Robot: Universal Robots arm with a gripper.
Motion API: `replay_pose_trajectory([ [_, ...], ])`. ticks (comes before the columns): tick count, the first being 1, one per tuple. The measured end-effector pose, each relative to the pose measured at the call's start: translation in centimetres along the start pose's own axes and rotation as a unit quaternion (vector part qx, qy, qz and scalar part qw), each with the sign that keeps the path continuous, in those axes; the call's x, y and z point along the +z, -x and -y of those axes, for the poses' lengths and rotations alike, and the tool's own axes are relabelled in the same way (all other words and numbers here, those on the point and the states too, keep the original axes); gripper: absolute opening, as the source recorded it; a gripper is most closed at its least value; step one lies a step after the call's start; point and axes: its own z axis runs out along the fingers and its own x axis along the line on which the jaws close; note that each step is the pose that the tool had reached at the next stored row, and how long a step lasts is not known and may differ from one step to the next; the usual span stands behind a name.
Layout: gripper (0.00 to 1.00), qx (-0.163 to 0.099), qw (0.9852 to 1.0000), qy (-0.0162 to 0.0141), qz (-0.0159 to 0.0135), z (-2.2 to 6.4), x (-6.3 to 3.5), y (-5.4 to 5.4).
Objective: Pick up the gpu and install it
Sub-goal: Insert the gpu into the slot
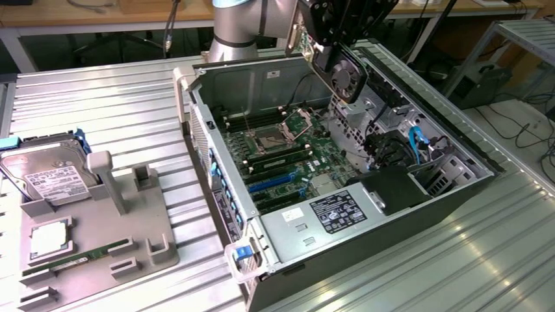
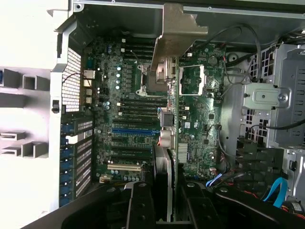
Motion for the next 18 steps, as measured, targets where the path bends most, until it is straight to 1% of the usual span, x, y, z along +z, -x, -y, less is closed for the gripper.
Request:
replay_pose_trajectory([
  [7, 0.27, -0.017, 0.9998, 0.0002, -0.0003, 0.0, 0.0, 0.0],
  [18, 0.27, -0.033, 0.9994, 0.0021, -0.0005, 0.0, 0.0, 0.0],
])
